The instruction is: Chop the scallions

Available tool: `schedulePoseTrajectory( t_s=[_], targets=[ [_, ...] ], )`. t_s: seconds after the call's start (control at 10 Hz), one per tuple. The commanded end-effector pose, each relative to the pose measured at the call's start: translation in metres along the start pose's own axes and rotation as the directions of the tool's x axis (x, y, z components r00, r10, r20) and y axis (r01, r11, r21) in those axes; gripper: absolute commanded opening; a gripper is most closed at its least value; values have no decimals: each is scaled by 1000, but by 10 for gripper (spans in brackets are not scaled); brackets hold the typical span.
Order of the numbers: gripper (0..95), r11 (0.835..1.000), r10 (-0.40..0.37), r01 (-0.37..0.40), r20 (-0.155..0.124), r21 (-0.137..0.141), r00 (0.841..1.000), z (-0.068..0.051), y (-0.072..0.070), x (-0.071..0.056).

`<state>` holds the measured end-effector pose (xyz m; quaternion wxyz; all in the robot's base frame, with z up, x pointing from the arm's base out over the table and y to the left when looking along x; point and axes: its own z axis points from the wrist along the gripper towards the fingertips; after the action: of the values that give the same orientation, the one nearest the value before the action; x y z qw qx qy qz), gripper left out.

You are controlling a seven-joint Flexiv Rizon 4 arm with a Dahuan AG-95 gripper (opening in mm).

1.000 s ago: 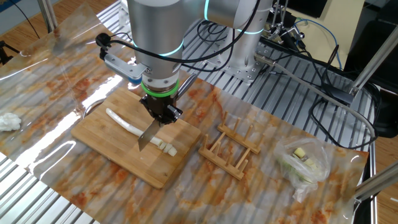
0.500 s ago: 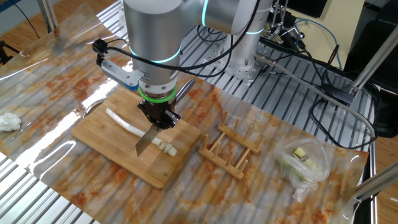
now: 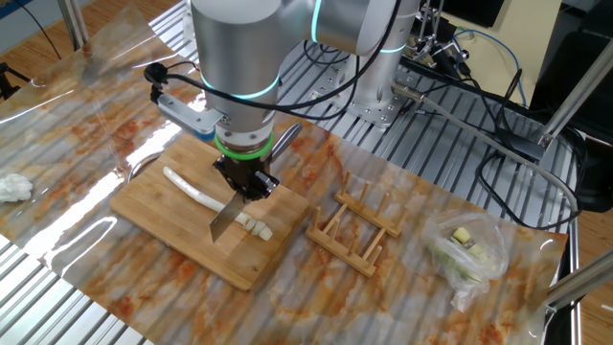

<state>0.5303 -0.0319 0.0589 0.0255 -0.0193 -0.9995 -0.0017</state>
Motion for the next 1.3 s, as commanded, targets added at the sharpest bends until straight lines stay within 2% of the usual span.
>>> schedulePoseTrajectory(
  t_s=[0.1, 0.3, 0.6, 0.8, 0.9, 1.3],
  targets=[
    [0, 1000, -2, 2, 9, 0, 1000, 12, 2, -3],
    [0, 1000, -7, 7, 29, 7, 1000, 28, 5, -6],
    [0, 1000, -1, 0, 43, 7, 999, 35, 6, -5],
    [0, 1000, 3, -3, 31, 1, 1000, 27, 5, -5],
    [0, 1000, 10, -10, 19, -13, 1000, 23, 5, -4],
    [0, 1000, 13, -13, -1, -9, 1000, 6, 1, 1]
  ],
)
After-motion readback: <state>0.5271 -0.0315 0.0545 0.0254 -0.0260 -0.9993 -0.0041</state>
